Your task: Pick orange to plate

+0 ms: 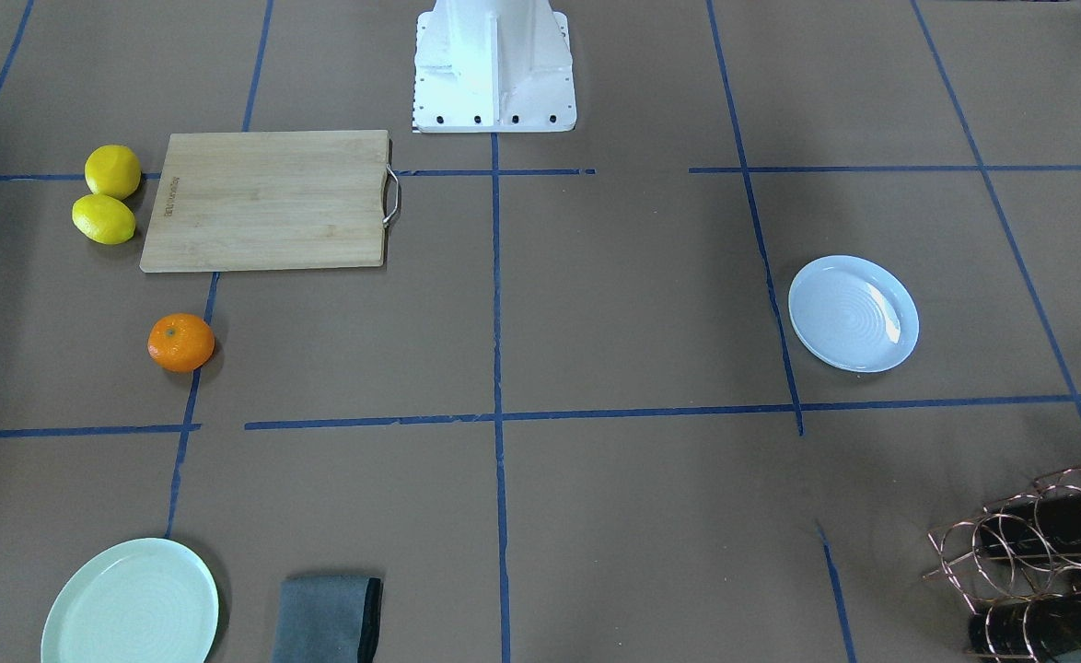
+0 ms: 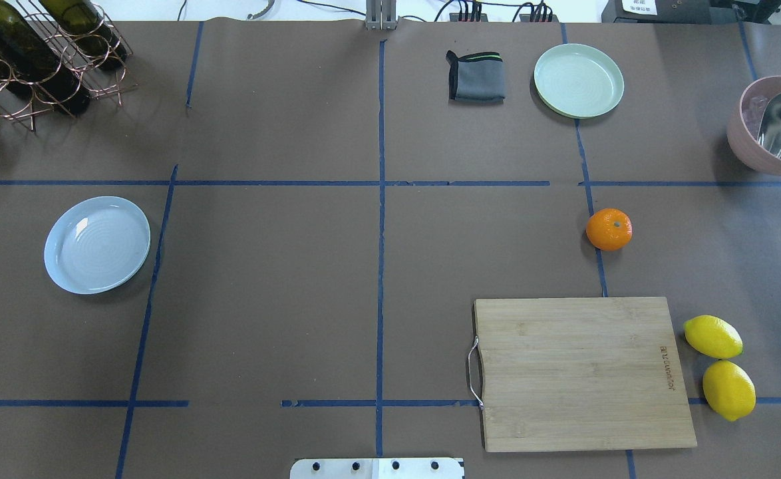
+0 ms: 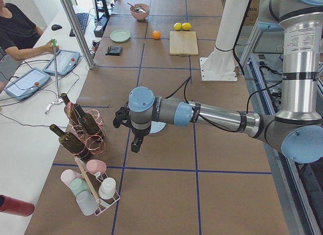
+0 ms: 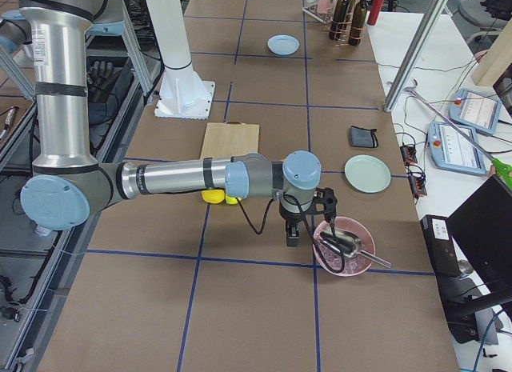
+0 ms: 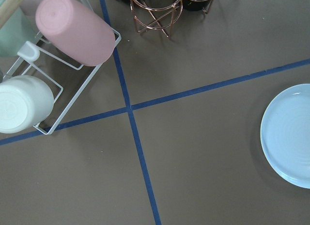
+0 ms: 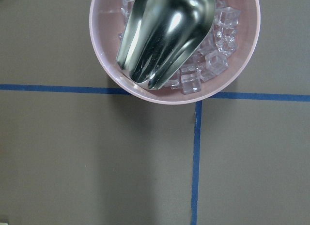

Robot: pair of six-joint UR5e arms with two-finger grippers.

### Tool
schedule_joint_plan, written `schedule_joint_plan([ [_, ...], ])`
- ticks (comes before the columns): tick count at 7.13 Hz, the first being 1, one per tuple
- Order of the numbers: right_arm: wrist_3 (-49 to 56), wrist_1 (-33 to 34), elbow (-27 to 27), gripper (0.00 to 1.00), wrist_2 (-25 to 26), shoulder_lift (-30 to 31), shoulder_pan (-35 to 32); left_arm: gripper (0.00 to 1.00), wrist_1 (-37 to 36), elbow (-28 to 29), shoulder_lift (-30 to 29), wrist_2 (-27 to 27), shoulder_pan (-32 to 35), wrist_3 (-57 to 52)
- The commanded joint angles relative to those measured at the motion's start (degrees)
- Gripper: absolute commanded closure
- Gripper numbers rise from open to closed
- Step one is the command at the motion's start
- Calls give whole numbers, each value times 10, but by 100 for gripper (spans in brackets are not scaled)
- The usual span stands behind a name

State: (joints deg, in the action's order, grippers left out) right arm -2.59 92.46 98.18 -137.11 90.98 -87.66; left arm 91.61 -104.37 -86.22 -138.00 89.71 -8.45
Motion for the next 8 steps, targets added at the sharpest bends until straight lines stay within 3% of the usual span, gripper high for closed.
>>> schedule_joint_plan([
  [1, -2, -93, -42, 0, 0, 1, 24, 0, 117, 17, 6, -22, -38, 5],
  [4, -2, -182, -75, 0, 0, 0, 71, 0, 199, 48, -16, -11, -204, 260],
  [6, -4, -182, -75, 0, 0, 1, 85, 0, 286, 118, -18, 23, -250, 364],
  [8, -4, -181, -75, 0, -1, 1, 87, 0, 309, 151, -39, 75, -308, 424],
])
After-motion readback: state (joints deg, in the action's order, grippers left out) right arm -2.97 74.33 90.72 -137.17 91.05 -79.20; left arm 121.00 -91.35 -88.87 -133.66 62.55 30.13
